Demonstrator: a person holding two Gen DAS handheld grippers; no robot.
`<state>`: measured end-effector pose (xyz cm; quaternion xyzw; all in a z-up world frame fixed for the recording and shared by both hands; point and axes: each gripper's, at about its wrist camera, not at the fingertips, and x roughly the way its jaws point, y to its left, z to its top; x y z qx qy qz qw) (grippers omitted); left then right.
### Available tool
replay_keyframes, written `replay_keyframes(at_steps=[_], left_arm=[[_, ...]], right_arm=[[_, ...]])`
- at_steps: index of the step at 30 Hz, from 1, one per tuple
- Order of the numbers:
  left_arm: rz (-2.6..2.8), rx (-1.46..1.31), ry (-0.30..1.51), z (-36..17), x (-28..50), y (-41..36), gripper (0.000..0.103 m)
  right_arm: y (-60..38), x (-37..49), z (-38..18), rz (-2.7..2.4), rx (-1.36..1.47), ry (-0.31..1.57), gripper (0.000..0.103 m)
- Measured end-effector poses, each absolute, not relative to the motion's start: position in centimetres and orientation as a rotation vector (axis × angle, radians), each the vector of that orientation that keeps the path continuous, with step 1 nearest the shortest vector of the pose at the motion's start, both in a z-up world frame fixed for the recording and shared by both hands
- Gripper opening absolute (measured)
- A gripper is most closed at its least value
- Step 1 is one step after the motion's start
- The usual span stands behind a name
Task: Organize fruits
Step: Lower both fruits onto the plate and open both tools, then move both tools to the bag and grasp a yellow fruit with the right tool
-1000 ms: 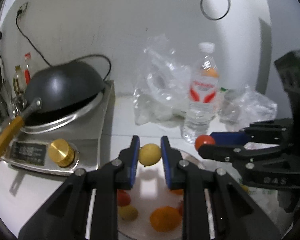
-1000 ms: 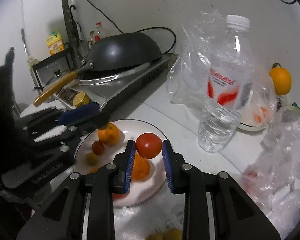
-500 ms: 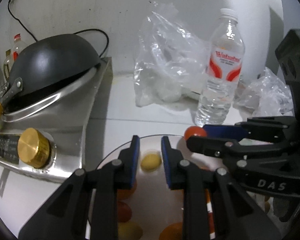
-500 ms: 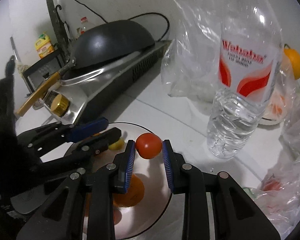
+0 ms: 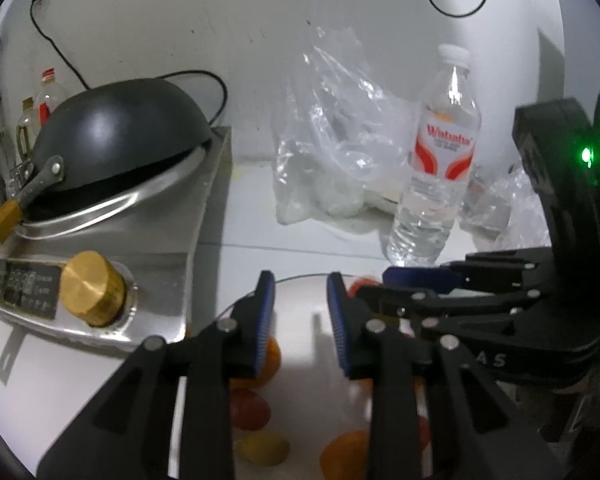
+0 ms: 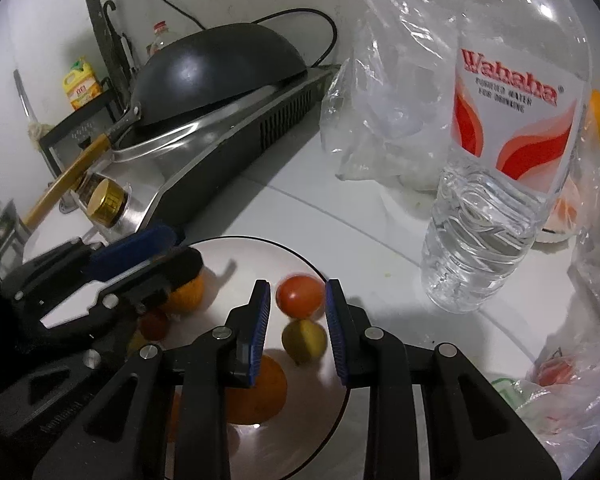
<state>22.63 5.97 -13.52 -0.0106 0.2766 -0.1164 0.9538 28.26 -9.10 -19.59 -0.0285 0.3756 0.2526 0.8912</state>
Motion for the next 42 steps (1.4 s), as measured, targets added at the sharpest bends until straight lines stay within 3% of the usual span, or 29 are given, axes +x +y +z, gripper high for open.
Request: replay_keyframes(at_steps=[4, 24, 25, 28, 42], left_arm=[[-0.234, -0.033, 0.522, -12.8, 21.8, 6.6, 0.028], [-0.218, -0.025, 0.476, -10.4, 14.8, 7.8, 0.03], [-0.22, -0.023, 0.476, -10.3, 14.7, 7.4, 0.033], [-0.232, -0.02, 0.465, -9.7, 13.5, 6.5, 0.055], [-0.289, 0.029, 0.489, -9.8, 10.6, 0.6, 0.056]], right_arm=[[-8.7, 28.1, -19.4, 0.514, -0.077, 0.772, 0.04], [-11.7, 20.4, -16.0, 0.476, -0.105, 0.688, 0.04], [-11.9, 20.0, -15.8, 0.477, -0.108, 0.684, 0.04], [-12.6, 18.7, -15.3, 0.48, -0.123, 0.668, 0.04], [-17.6, 15.6, -15.1, 0.474, -0.103, 0.632, 0.04]])
